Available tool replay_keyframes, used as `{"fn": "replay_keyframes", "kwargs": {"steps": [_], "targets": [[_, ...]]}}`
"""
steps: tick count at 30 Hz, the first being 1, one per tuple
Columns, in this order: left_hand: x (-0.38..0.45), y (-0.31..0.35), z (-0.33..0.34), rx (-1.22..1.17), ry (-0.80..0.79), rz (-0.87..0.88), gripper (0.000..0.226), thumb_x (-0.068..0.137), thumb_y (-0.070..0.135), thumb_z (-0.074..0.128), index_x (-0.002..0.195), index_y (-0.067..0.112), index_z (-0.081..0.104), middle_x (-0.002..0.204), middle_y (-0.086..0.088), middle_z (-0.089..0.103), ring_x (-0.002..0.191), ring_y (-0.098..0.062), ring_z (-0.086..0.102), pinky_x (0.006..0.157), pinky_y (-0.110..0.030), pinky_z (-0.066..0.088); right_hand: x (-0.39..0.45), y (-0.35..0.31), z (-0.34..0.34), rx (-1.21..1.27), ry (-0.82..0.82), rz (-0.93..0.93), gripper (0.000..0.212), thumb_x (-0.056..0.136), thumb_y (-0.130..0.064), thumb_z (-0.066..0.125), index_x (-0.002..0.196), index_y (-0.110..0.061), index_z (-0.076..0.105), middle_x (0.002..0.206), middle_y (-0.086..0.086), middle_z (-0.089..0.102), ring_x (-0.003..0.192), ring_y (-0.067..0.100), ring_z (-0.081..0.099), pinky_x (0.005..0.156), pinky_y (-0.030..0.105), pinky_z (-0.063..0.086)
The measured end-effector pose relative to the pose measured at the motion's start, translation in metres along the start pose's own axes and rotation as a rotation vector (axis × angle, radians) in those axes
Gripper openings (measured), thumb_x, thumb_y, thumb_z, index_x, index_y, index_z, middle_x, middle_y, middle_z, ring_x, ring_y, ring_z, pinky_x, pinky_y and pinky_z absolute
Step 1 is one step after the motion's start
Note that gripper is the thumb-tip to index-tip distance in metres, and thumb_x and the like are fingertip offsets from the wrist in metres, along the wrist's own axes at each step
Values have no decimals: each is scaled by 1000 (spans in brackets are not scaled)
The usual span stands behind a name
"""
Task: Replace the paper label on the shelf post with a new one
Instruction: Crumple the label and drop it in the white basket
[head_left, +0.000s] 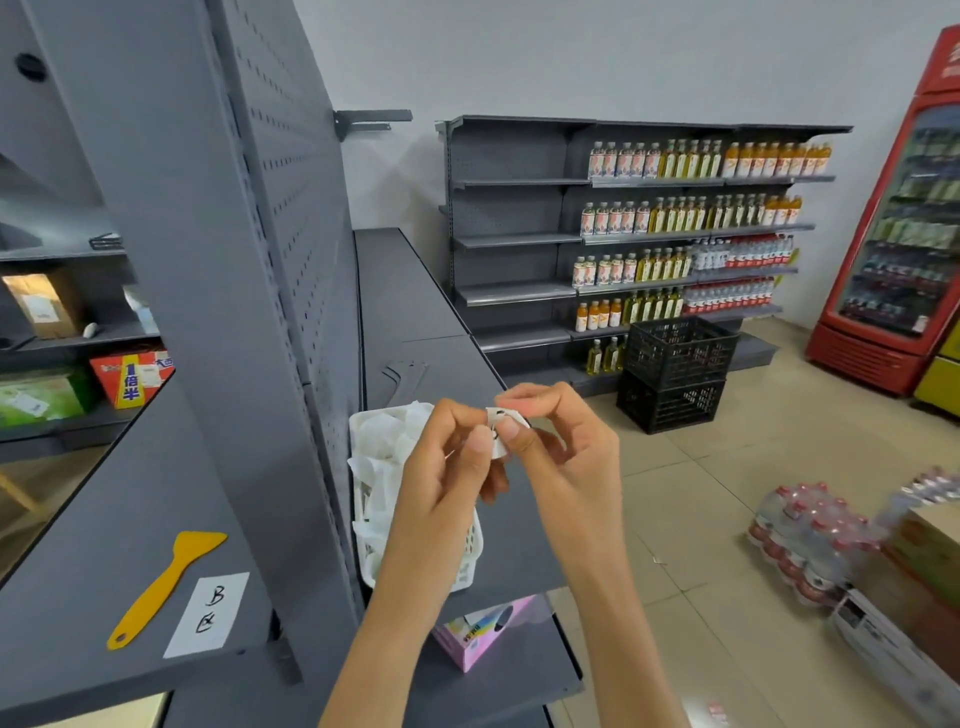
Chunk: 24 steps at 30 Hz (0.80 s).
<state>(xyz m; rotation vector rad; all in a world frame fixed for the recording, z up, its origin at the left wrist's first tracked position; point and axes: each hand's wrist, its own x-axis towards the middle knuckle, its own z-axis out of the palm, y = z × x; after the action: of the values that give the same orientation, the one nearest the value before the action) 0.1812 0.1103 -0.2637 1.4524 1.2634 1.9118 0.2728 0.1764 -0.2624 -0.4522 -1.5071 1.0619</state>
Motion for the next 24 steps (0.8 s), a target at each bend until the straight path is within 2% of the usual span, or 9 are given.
{"fn": "replay_keyframes", "kwargs": {"steps": [2,4,7,10,14,17,19,21,24], "targets": [[1,-2,-2,41,-69,13,25,99,29,48,87,8,53,73,8,57,64,-9,55,65,-21,47,1,-2,-3,40,-7,32,19,90,-1,68,80,-16,65,82,1,71,58,16,65,61,30,55],[3,-4,-2,36,-81,14,26,96,31,56,82,11,51,68,10,55,60,-8,53,63,-18,46,1,0,-6,83,-26,47,18,90,-4,68,77,-14,63,70,2,69,47,14,61,56,26,53],[7,-11,3,51,14,22,38,82,41,64,75,8,48,59,6,48,52,-10,44,54,-17,40,3,7,-6,90,-64,71,20,87,-11,73,72,-20,64,72,-1,72,59,12,67,67,28,55],[8,-20,6,58,132,21,49,74,43,69,73,0,44,57,-11,36,50,-13,33,48,-16,32,4,18,-6,104,-71,93,32,86,-4,73,67,-29,68,76,0,75,73,14,72,74,29,58],[10,-27,9,44,256,-21,53,71,45,71,69,3,39,51,11,39,47,-5,31,45,-11,29,5,27,-2,203,-108,145,16,88,0,69,78,-12,74,77,1,77,73,10,74,70,18,55],[14,-33,8,46,370,-69,55,71,51,75,64,14,35,54,8,40,46,-4,33,47,-14,32,4,39,-3,223,-170,150,14,90,-10,66,93,-2,77,87,3,79,82,10,75,75,17,55],[16,-37,7,62,439,-94,61,75,54,74,65,8,34,58,-3,37,47,-8,31,48,-21,31,3,45,-3,191,-221,127,15,92,-8,63,99,-1,75,90,-1,78,87,8,74,78,17,54],[15,-39,9,24,445,-124,61,82,50,71,66,4,35,54,-1,32,47,-10,28,46,-22,27,4,51,-2,198,-247,118,10,91,0,64,97,3,71,86,-3,76,86,8,74,78,18,54],[15,-38,8,-58,377,-191,52,84,43,61,69,-4,44,48,5,30,42,-6,27,39,-15,24,6,58,0,230,-254,134,11,89,4,66,93,14,63,78,-8,74,78,5,73,74,18,55]]}}
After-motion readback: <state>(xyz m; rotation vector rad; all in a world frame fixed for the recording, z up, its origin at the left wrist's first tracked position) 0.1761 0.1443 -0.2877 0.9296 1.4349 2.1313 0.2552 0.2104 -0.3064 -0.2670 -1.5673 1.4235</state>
